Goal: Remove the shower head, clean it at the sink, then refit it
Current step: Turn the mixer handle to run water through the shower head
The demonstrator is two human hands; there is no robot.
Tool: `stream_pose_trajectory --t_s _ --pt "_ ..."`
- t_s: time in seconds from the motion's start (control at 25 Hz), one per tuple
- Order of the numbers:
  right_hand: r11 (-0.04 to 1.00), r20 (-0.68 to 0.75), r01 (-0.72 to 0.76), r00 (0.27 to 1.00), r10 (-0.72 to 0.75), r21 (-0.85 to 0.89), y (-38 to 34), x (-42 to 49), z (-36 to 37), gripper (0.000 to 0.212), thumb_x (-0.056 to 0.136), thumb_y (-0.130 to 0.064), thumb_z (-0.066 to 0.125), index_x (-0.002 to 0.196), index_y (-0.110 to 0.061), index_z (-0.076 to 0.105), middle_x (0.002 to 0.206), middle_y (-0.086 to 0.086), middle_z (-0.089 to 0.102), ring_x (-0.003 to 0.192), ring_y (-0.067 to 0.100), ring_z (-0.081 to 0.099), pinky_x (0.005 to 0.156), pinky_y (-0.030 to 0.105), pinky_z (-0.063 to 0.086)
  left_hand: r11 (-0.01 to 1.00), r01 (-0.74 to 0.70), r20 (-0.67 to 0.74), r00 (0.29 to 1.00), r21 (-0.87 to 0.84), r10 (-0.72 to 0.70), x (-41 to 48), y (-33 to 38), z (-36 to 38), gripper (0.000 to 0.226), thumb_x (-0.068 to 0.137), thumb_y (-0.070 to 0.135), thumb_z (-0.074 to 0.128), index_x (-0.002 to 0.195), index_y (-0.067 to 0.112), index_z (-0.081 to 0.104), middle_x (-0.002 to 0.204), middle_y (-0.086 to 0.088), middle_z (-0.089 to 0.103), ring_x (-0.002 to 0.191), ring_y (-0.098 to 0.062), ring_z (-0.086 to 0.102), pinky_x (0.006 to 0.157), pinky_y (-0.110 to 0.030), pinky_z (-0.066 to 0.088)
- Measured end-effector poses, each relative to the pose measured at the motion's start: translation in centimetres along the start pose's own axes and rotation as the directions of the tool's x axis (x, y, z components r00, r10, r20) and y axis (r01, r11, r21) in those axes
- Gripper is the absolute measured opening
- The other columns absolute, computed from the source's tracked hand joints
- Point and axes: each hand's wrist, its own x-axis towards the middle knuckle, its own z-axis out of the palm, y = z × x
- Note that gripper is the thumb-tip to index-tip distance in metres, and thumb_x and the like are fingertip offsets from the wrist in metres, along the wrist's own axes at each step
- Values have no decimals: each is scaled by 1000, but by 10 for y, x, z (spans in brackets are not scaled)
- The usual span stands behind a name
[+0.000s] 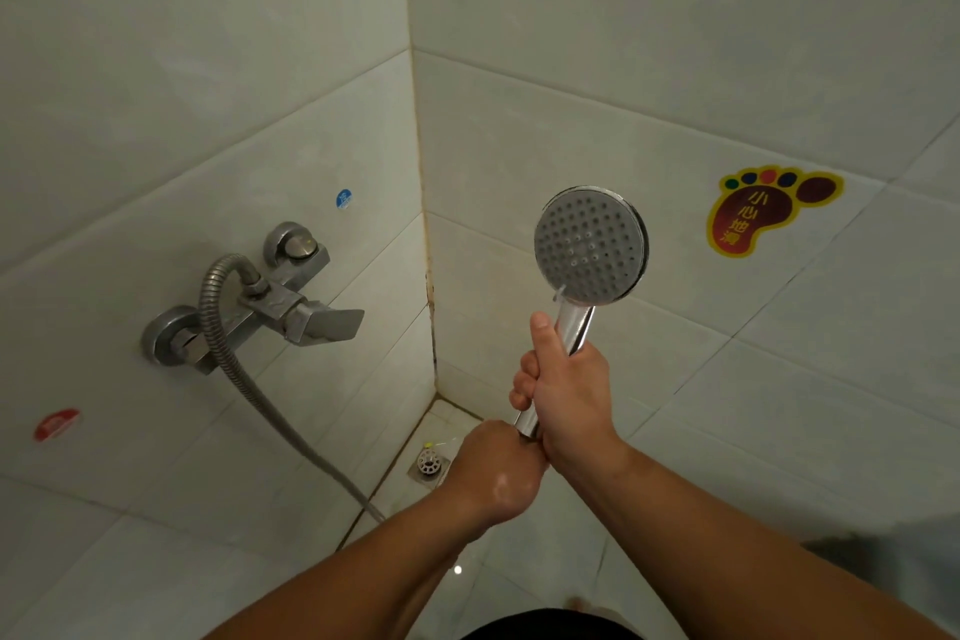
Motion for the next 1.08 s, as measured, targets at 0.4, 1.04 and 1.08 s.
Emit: stream_pose_trajectory --t_s 0.4,1.04,1.08 --pt "982 19 9 1000 -5 -190 -5 20 -43 12 94 -15 63 86 -14 54 66 6 45 50 18 41 45 30 36 171 78 3 915 -982 -402 15 -75 -60 23 92 21 70 106 7 60 114 -15 63 107 -31 64 91 -41 53" --pt "999 -218 47 975 -46 2 -21 31 -70 24 100 -19 58 81 -16 44 54 -2 38 44 16 35 44 30 35 255 -131 -271 703 -958 -657 40 -120 -76 54 100 49 48 128 5 60 119 -8 69 101 -16 64 98 -36 50" --pt "999 -225 36 974 -29 25 -23 31 -69 24 100 -19 57 81 -16 43 53 -2 38 44 15 34 44 30 34 286 -121 -286 698 -951 -657 40 -121 -76 54 100 50 47 128 6 60 122 -10 69 100 -16 65 96 -35 51"
